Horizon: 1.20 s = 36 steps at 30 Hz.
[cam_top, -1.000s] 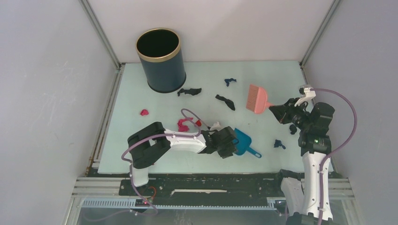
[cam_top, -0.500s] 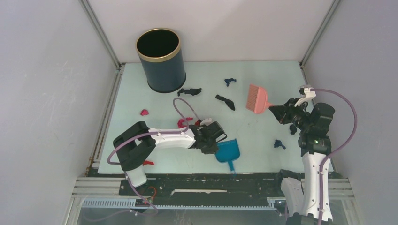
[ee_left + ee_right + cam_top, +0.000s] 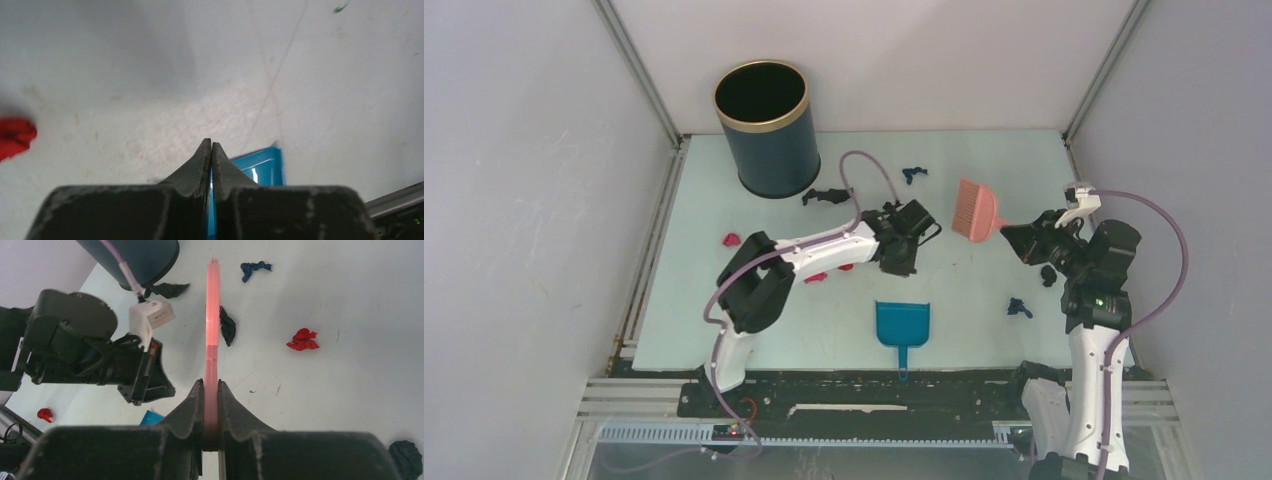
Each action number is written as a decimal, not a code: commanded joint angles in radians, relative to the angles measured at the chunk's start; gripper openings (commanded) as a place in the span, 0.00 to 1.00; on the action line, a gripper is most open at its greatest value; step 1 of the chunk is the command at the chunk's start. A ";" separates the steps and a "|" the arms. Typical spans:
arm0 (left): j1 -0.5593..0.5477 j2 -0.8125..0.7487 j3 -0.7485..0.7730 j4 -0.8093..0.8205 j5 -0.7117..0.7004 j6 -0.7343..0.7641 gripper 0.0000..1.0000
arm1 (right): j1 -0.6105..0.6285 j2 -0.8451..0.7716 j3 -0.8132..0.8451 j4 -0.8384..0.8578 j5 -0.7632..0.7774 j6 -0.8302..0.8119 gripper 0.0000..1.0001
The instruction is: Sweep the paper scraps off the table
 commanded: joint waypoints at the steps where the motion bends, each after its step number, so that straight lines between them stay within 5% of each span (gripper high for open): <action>1: -0.001 0.084 0.240 -0.243 -0.010 0.181 0.12 | -0.015 -0.011 0.002 0.022 -0.020 -0.018 0.00; 4: -0.004 -0.011 0.192 -0.285 -0.101 0.131 0.40 | -0.020 -0.012 0.000 0.027 -0.024 -0.018 0.00; 9: -0.012 -0.260 -0.126 -0.190 -0.147 -0.026 0.47 | -0.006 -0.013 0.001 0.037 -0.014 -0.014 0.00; 15: -0.061 -0.404 -0.377 0.011 0.007 -0.151 0.47 | 0.043 -0.004 0.000 0.035 0.028 -0.041 0.00; 25: -0.100 -0.286 -0.387 0.085 0.057 -0.148 0.44 | 0.052 0.006 -0.001 0.028 0.033 -0.061 0.00; 31: -0.100 -0.199 -0.337 0.051 0.056 -0.119 0.34 | 0.049 0.009 0.000 0.028 0.032 -0.063 0.00; 36: -0.097 -0.172 -0.308 0.039 0.035 -0.076 0.16 | 0.050 0.008 0.000 0.030 0.034 -0.066 0.00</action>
